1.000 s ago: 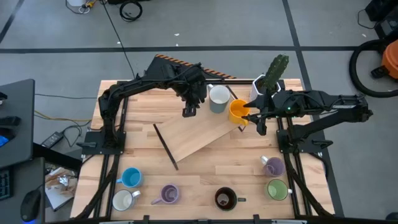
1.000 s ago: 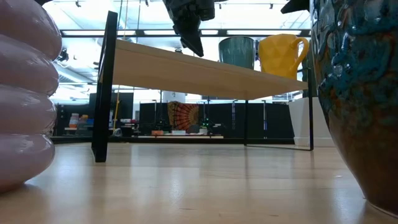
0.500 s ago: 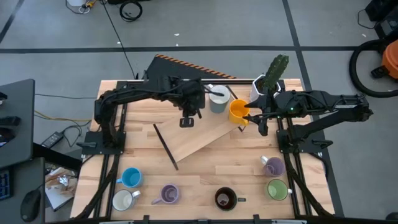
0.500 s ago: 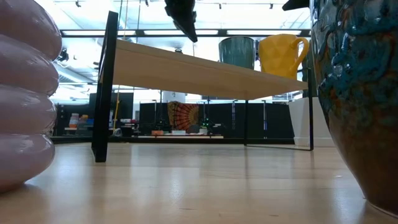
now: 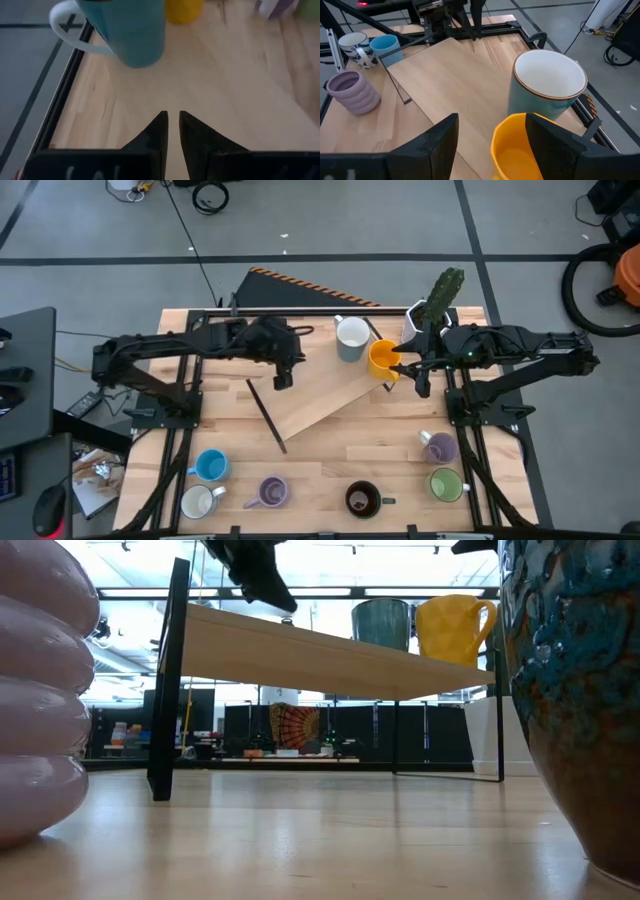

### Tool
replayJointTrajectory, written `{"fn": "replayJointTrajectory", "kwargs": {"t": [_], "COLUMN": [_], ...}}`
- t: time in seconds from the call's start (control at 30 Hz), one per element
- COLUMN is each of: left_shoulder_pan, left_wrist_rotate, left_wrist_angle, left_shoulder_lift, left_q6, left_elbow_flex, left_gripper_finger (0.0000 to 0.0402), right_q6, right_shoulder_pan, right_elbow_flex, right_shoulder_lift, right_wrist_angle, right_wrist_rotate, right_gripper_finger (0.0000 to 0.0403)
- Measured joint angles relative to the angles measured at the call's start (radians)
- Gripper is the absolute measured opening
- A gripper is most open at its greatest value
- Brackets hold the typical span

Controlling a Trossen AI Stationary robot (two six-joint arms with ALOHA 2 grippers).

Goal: Place coffee mugs
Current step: Put the blue mug on the shelf

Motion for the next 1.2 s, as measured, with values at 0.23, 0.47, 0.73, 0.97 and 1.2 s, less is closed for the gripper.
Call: {"fn": "replayJointTrajectory", "kwargs": {"t": [0.23,0.47,0.73,0.97,1.2], "left_shoulder_pan": [-0.007,-0.010,-0.001,0.023,0.021], "left_wrist_rotate": [0.000,-0.021,-0.040,-0.063,-0.084], "left_wrist_angle": [0.159,0.347,0.496,0.551,0.651], "left_shoulder_lift": [0.003,0.038,0.143,0.216,0.280], "left_q6": [-0.052,-0.090,-0.118,-0.138,-0.130], "left_elbow_flex": [-0.083,-0.136,-0.137,-0.137,-0.137], "left_gripper_finger": [0.0056,0.0123,0.0218,0.0232,0.0219], "right_q6": [-0.001,-0.011,-0.018,-0.021,-0.020], "right_shoulder_pan": [0.000,0.000,0.000,0.000,0.000], "right_elbow_flex": [0.000,0.000,0.000,0.000,0.000], "right_shoulder_lift": [0.000,0.000,0.000,0.000,0.000], "right_wrist_angle": [0.005,0.005,0.011,0.011,0.012], "right_wrist_rotate": [0.000,0.000,-0.001,-0.001,-0.001], "right_gripper_finger": [0.0236,0.0236,0.0236,0.0236,0.0236]}}
